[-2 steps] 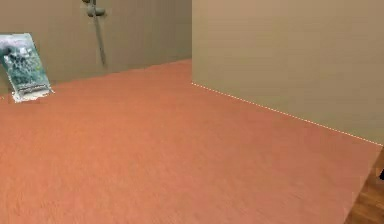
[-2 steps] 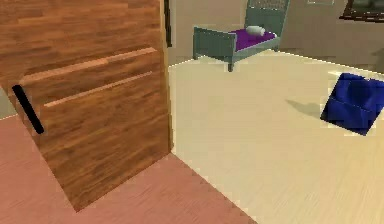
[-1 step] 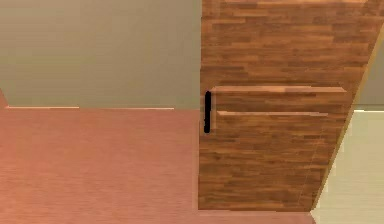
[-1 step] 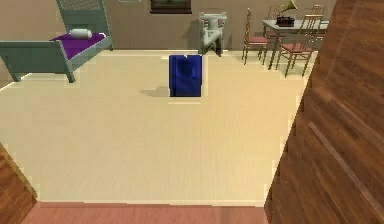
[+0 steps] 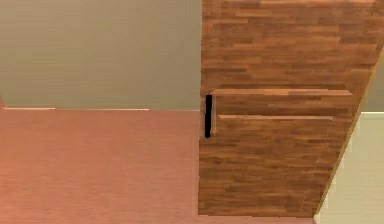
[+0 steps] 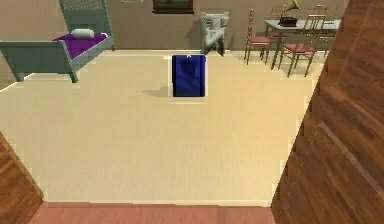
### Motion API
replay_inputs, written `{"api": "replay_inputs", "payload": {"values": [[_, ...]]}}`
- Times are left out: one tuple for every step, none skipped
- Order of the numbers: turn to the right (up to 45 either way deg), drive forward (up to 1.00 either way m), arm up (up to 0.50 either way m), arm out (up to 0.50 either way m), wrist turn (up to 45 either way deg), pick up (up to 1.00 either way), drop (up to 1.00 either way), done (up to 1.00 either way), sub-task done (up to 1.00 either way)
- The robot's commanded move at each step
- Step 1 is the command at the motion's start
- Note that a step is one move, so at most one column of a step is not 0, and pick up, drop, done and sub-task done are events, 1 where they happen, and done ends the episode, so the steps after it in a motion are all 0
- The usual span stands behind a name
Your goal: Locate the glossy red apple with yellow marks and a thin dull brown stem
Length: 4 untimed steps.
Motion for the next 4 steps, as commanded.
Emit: {"api": "replay_inputs", "payload": {"values": [[-45.0,0.0,0.0,0.0,0.0,0.0,0.0,0.0,0.0],[-36.0,0.0,0.0,0.0,0.0,0.0,0.0,0.0,0.0],[0.0,0.2,0.0,0.0,0.0,0.0,0.0,0.0,0.0],[-45.0,0.0,0.0,0.0,0.0,0.0,0.0,0.0,0.0]]}}
